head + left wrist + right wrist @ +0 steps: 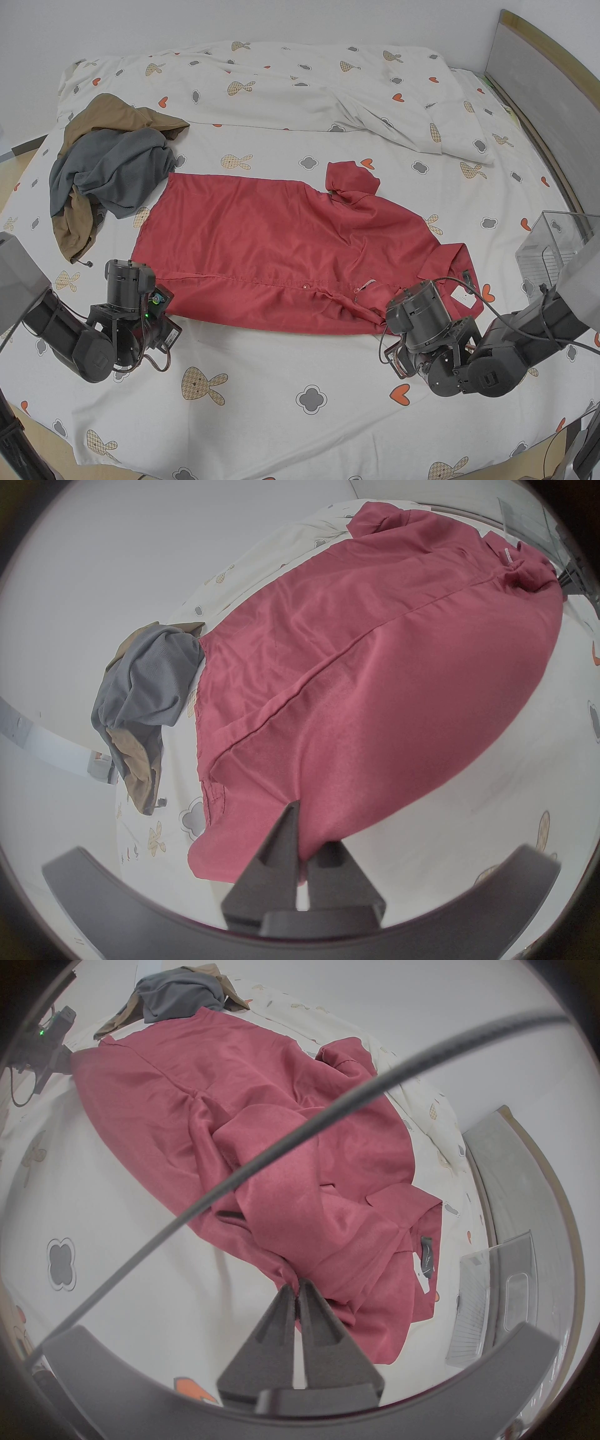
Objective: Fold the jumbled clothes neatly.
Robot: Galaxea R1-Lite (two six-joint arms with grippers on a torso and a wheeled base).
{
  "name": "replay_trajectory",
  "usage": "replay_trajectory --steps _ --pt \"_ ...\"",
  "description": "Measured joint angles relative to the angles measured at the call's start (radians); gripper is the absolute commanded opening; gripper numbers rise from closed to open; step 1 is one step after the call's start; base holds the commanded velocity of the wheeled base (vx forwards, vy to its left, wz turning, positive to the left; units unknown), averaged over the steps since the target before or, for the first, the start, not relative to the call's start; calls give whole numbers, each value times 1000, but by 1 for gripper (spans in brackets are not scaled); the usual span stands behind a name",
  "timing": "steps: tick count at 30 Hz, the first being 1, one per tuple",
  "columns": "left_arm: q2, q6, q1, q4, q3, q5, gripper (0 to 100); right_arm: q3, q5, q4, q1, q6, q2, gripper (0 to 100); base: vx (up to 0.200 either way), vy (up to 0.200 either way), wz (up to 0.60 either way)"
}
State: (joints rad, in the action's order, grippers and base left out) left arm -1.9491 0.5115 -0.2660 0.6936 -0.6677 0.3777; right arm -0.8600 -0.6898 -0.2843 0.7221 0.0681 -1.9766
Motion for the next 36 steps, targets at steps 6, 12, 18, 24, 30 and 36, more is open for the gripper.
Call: replay_trajectory --steps 6,12,18,24,30,36 --pt "25 0 -1 41 93 -2 0 74 65 0 4 0 40 0 0 0 0" --pt "73 3 -11 73 210 -2 0 165 114 0 21 0 92 0 0 0 0" --pt "124 1 -27 91 307 0 0 240 156 7 71 2 153 0 0 0 0" --pt "165 -1 -46 120 412 0 0 328 195 21 139 -4 216 0 0 0 0" --pt "183 -3 -66 208 523 1 0 404 199 25 205 -44 242 0 0 0 0" --pt "187 -5 -82 267 622 1 0 479 206 24 250 -74 250 0 0 0 0"
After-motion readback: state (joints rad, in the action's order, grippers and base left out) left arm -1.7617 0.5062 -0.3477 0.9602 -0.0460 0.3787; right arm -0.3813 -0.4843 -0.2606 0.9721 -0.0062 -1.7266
